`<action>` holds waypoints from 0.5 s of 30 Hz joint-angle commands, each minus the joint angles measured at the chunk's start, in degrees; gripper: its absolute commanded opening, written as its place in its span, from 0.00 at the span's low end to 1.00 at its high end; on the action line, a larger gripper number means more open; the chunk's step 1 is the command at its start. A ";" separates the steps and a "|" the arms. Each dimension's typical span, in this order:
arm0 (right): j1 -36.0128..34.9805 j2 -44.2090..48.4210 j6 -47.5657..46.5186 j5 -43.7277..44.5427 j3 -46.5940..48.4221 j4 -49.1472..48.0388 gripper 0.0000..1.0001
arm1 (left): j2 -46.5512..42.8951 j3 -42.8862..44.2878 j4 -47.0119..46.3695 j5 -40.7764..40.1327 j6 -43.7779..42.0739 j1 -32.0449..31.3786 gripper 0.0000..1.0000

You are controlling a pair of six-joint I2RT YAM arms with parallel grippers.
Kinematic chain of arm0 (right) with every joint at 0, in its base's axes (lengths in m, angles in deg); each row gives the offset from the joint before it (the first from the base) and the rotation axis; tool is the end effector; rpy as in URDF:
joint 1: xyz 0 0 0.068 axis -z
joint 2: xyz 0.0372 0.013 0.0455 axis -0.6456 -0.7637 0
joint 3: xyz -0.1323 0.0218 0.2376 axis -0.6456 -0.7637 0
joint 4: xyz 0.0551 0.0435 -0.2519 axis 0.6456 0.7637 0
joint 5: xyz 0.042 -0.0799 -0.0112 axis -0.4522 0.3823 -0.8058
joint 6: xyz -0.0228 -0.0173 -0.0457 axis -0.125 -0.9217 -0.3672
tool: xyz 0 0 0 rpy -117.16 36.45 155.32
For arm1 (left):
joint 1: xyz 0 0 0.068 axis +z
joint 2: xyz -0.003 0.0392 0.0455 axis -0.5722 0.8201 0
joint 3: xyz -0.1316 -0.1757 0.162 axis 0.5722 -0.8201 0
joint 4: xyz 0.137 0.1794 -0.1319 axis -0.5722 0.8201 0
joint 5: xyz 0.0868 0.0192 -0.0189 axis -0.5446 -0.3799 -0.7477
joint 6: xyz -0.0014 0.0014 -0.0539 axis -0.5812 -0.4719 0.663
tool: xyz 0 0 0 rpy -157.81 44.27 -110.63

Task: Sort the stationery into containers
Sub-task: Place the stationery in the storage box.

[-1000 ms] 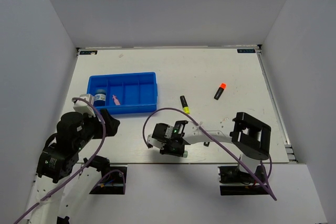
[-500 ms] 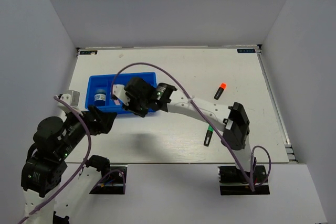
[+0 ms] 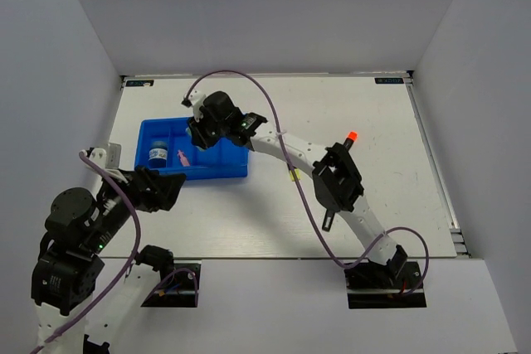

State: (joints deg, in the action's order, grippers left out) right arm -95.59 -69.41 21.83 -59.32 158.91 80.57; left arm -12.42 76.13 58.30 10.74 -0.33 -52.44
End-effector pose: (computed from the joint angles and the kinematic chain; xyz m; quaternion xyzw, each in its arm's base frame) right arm 0.3091 0.4562 0.2663 -0.4171 0.7443 0.2969 0.4288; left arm 0.0233 -0.0124 0.4169 0.0011 0.7730 -0.2703 0.5739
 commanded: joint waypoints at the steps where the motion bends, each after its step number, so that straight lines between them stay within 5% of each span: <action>1: 0.44 -1.44 8.24 -4.83 3.29 -13.71 0.00 | -1.09 -1.09 -1.35 0.73 0.29 -0.04 0.89; 14: 0.79 -11.02 10.55 -6.17 4.52 -29.74 0.00 | -2.84 -6.98 -1.96 2.14 0.73 -0.12 0.89; 15: 0.71 -11.28 10.37 -5.90 4.61 -30.00 0.14 | -2.93 -7.33 -1.88 2.05 0.73 -0.04 0.89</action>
State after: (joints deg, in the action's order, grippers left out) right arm -94.41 -79.63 33.28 -65.66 160.53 57.25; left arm -14.81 69.92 57.10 11.64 0.11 -52.44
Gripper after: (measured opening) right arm 0.321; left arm 0.894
